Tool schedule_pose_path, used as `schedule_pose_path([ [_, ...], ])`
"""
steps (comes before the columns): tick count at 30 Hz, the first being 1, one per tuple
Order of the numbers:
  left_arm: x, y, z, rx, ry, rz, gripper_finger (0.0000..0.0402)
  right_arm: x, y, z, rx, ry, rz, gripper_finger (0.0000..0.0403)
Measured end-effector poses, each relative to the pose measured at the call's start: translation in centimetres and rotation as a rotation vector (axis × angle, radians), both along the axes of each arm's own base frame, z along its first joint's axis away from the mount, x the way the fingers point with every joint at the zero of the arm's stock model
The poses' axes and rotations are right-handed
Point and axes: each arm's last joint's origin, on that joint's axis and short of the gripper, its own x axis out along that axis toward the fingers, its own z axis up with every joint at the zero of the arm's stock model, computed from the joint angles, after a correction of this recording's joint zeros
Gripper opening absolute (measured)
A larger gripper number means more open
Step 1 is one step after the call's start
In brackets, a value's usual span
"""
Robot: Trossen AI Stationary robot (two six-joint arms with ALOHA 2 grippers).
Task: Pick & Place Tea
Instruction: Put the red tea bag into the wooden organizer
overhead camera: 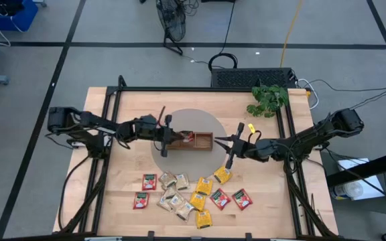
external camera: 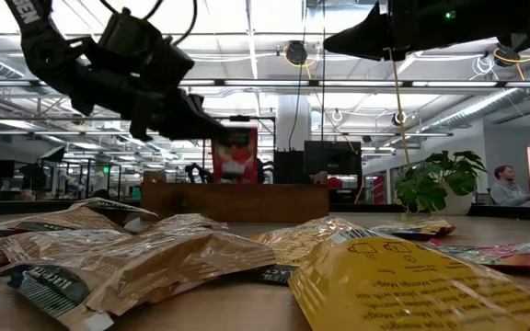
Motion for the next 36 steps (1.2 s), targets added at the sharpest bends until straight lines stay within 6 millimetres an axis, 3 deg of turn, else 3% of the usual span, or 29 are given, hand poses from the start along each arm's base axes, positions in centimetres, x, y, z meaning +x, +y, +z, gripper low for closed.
schedule_pose_path([
  [15,0.5,1.3,-2.8,-0.036,0.075,0.053,0.0003,0.0,0.0,0.0,-0.001,0.000,0.000,0.0025],
  [24,0.5,1.6,-2.5,0.003,0.056,0.154,0.0023,0.0,0.0,0.0,-0.002,0.000,0.000,0.0023],
  [36,0.7,1.3,-2.0,0.012,0.014,0.147,0.0056,0.0,0.0,-0.4,-0.008,0.037,0.002,0.0023],
])
